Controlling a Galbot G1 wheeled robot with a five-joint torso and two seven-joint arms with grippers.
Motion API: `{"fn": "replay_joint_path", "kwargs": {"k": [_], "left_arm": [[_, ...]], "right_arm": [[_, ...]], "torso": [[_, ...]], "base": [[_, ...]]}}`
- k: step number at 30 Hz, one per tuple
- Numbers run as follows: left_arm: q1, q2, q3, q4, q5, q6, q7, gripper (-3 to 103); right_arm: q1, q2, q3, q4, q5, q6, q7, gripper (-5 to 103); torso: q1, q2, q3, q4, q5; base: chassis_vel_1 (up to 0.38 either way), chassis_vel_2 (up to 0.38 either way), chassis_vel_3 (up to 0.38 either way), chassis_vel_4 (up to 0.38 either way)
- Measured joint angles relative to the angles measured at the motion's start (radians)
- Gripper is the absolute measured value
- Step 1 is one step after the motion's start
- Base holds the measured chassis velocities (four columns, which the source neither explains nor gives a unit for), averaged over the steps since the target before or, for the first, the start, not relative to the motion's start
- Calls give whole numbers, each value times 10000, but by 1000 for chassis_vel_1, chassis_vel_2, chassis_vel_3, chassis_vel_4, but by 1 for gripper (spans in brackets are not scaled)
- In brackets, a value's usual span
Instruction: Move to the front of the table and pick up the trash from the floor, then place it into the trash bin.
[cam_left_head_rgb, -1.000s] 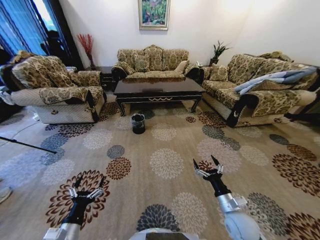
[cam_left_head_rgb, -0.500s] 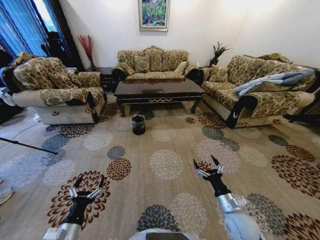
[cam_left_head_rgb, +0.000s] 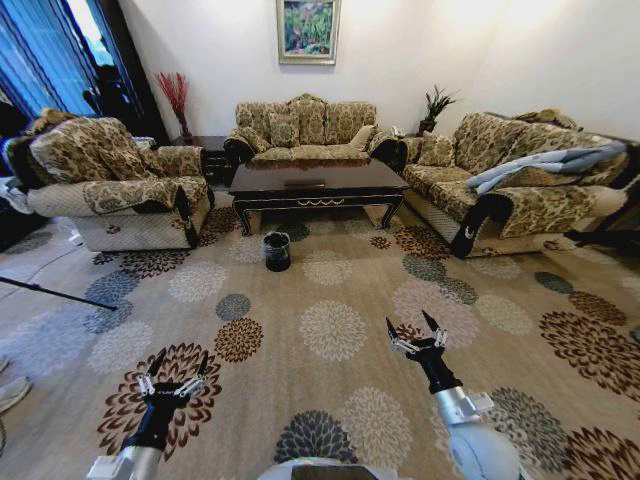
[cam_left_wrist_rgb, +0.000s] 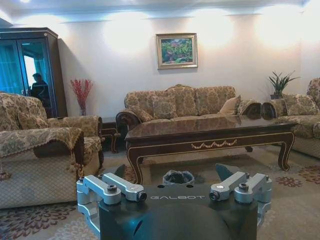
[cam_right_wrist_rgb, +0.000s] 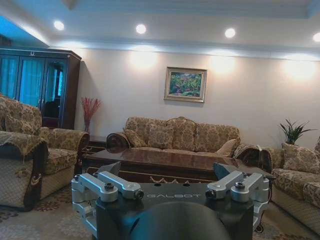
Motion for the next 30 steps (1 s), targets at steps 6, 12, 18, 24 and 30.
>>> {"fn": "replay_joint_path", "kwargs": {"k": [6, 12, 18, 24, 30], "left_arm": [[0, 0, 0, 0, 0, 0, 0, 100], [0, 0, 0, 0, 0, 1, 0, 100], [0, 0, 0, 0, 0, 0, 0, 100], [-1, 0, 0, 0, 0, 1, 0, 100], [0, 0, 0, 0, 0, 0, 0, 100]], "right_arm": [[0, 0, 0, 0, 0, 0, 0, 100], [0, 0, 0, 0, 0, 0, 0, 100], [-1, 0, 0, 0, 0, 0, 0, 100], [0, 0, 0, 0, 0, 0, 0, 100], [0, 0, 0, 0, 0, 0, 0, 100]], "torso": [[156, 343, 188, 0, 0], [203, 456, 254, 0, 0], [203, 450, 252, 0, 0], [186, 413, 231, 0, 0], [177, 391, 220, 0, 0]], "base": [[0, 0, 0, 0], [0, 0, 0, 0], [0, 0, 0, 0], [0, 0, 0, 0], [0, 0, 0, 0]]}}
